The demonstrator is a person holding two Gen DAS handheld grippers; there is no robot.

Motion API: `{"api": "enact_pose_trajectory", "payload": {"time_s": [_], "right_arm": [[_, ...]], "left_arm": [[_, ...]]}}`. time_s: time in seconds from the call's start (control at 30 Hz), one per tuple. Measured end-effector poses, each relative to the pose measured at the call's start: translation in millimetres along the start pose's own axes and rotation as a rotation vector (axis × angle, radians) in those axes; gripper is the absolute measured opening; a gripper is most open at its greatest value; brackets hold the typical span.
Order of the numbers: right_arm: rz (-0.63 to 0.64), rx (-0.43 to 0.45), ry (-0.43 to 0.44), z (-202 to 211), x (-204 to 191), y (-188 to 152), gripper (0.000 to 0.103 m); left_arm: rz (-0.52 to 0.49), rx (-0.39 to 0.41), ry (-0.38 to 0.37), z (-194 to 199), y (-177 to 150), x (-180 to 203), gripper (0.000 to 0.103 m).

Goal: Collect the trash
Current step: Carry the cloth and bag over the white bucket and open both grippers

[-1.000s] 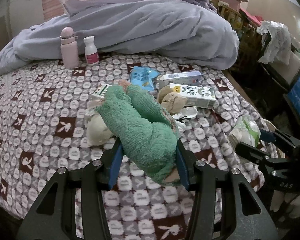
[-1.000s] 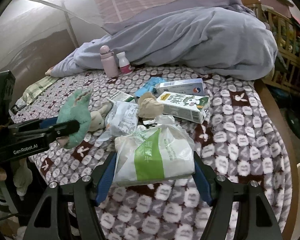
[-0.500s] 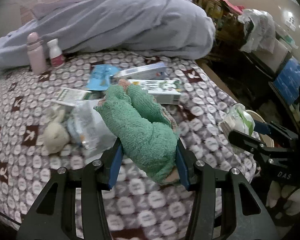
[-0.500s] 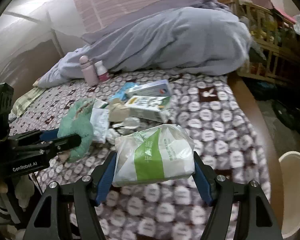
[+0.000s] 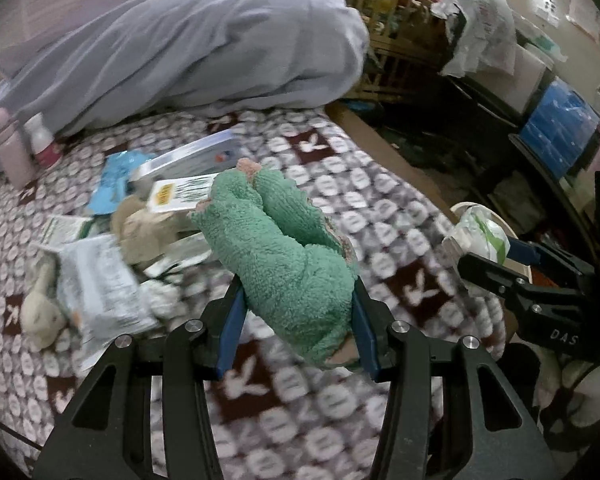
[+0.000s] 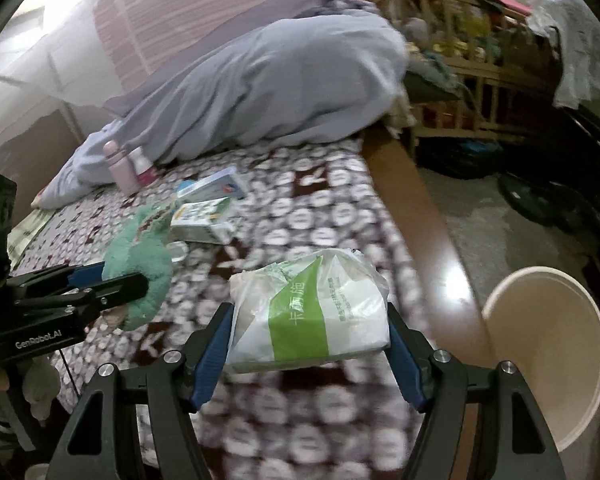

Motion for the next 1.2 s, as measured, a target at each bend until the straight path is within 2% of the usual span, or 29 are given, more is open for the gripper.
{"api": "enact_pose_trajectory", "payload": {"time_s": [0.47,0.9,1.2], "right_arm": [[-0.139,0.032,-0.114,27.7,101.8,-4.5,0.07],[-0.255,0.032,-0.186,39.6,178.3,-20.9,0.07],[-0.307,0.024,-0.25,42.3,224.3,-32.5,0.07]], "left_arm": [[-0.093,-0.018,-0.119,-35.2,33.5,88.2,0.047],[-0.161,-0.053,-0.194,-63.5,49.6,149.9,0.047],[-0.208,-0.07,-0.286,-83.2,65.9,206.6,0.047]]}}
Point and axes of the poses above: each gripper's, at about its wrist camera, not at the fingertips, and z roughly against the way its jaws point, x to its right, y to its top, the point moved 10 cm from there along -z, roughly the way its jaws point, and after that the axes turned 6 degrees about -z, right-handed, at the moved point
